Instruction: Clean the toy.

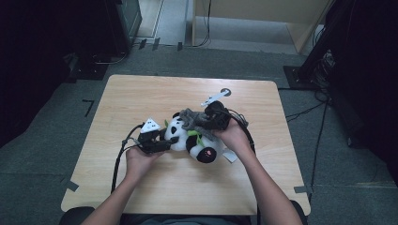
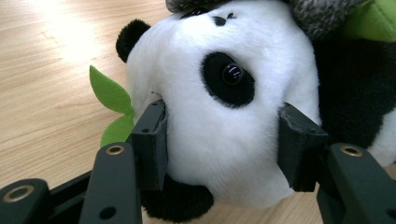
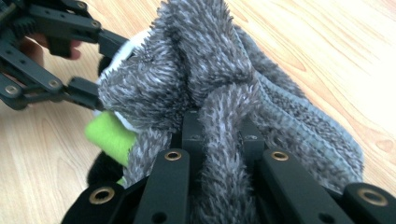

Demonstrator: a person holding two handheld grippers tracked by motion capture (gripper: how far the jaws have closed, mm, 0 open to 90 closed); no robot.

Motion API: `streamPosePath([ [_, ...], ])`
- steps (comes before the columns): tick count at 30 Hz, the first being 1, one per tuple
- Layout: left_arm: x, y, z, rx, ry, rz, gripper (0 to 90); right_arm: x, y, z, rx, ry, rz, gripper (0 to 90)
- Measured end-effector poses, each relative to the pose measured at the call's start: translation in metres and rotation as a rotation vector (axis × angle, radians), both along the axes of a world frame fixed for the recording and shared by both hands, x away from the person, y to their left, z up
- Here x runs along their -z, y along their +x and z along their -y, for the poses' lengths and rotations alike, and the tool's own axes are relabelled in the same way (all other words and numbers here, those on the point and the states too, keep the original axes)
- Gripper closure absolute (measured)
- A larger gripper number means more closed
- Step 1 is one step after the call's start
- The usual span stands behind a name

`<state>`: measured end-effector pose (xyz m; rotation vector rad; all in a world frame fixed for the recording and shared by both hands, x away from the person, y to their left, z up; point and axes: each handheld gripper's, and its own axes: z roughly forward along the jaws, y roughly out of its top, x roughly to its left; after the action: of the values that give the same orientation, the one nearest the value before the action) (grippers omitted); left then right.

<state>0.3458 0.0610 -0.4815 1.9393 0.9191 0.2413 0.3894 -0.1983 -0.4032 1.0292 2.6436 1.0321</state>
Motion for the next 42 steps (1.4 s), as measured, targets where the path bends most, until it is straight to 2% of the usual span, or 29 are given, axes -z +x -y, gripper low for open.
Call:
streamPosePath([
  [6,0.001,-0.001,0.000,-0.008,-0.010,0.006,42.9,-0.020,0.002,-0.016,0.009,0.032,0.071,79.9],
  [10,0.000,-0.001,0.000,-0.005,-0.004,0.013,42.9,-0.025,0.007,-0.028,0.011,0.045,0.095,79.9],
  [14,0.000,-0.002,0.001,-0.005,-0.002,0.015,42.9,-0.022,0.015,-0.048,-0.001,0.048,0.082,79.9],
  [17,0.000,-0.002,0.000,-0.005,0.003,0.016,42.9,-0.013,0.020,-0.064,-0.007,0.022,0.064,79.9],
  [18,0.000,-0.002,0.001,-0.006,0.004,0.016,42.9,-0.006,0.022,-0.070,-0.012,0.012,0.043,79.8],
  [25,0.000,-0.002,0.001,-0.006,0.011,0.012,43.2,0.001,0.019,-0.068,-0.025,0.016,0.032,79.7],
  [28,0.000,-0.003,0.001,0.000,0.016,0.011,43.4,0.003,0.015,-0.062,-0.037,0.037,0.025,79.3],
  [37,0.000,-0.002,0.001,0.005,0.017,0.010,43.6,0.000,0.002,-0.051,-0.072,0.026,0.039,78.9],
  [42,0.000,-0.001,0.000,0.007,0.015,0.005,44.4,0.001,-0.009,-0.030,-0.073,0.025,0.025,79.1],
])
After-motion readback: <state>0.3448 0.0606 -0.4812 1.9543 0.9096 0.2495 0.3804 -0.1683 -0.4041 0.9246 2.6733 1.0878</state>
